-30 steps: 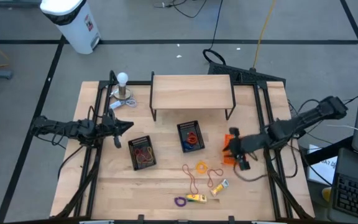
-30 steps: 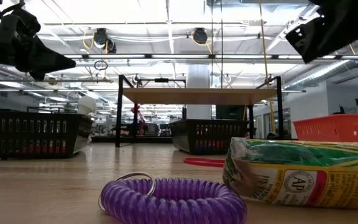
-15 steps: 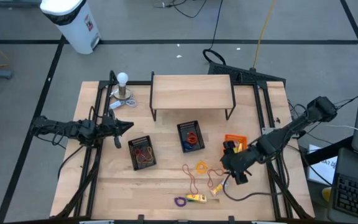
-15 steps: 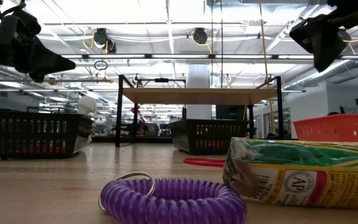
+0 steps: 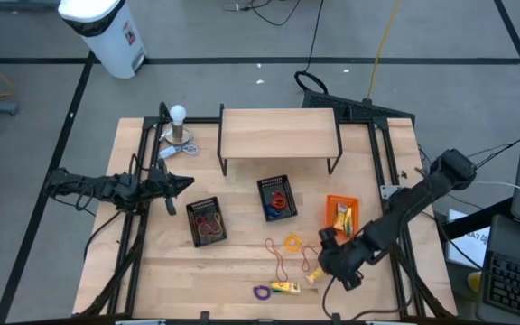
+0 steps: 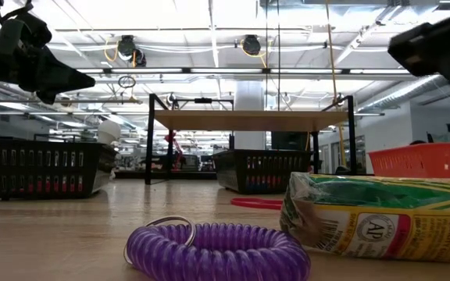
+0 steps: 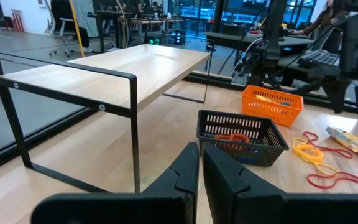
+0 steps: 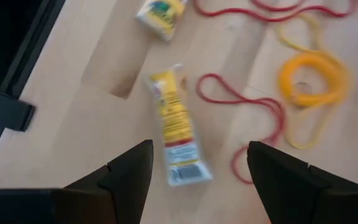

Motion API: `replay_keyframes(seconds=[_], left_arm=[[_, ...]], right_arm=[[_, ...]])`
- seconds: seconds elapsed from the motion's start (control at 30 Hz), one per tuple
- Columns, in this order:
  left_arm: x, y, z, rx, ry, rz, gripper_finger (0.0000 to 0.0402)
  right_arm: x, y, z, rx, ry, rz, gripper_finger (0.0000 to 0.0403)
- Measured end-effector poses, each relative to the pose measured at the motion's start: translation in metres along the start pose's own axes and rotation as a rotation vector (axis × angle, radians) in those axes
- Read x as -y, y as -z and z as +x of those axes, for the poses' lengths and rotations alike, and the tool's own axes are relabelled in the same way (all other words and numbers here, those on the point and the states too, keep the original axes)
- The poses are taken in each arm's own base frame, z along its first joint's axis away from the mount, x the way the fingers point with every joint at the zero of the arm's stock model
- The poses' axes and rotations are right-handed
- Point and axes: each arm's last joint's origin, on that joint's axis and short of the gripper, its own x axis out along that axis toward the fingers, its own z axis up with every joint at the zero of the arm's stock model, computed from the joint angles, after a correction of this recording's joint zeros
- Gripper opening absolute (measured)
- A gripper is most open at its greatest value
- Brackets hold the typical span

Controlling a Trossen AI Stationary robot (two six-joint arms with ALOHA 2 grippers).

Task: Pick & Place Office Desk Supplies
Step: Put the crayon box into the orange bin

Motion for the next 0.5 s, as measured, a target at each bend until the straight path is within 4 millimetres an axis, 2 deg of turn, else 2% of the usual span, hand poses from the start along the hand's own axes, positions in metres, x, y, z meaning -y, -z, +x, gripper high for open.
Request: replay_keyframes(seconds=[0.17,0.5], left_arm=[[0.000,0.000,0.000,0.000,-0.001,0.010,0.0021],[0.000,0.001,0.000,-0.006,-0.002,0.039,0.0021]], right_arm=[[-0.012,0.000,0.019,0.002,0.012,-0.038,0.0251],[-0.018,0.003,0.052,-0.031,0.046,-0.100,0.0251]])
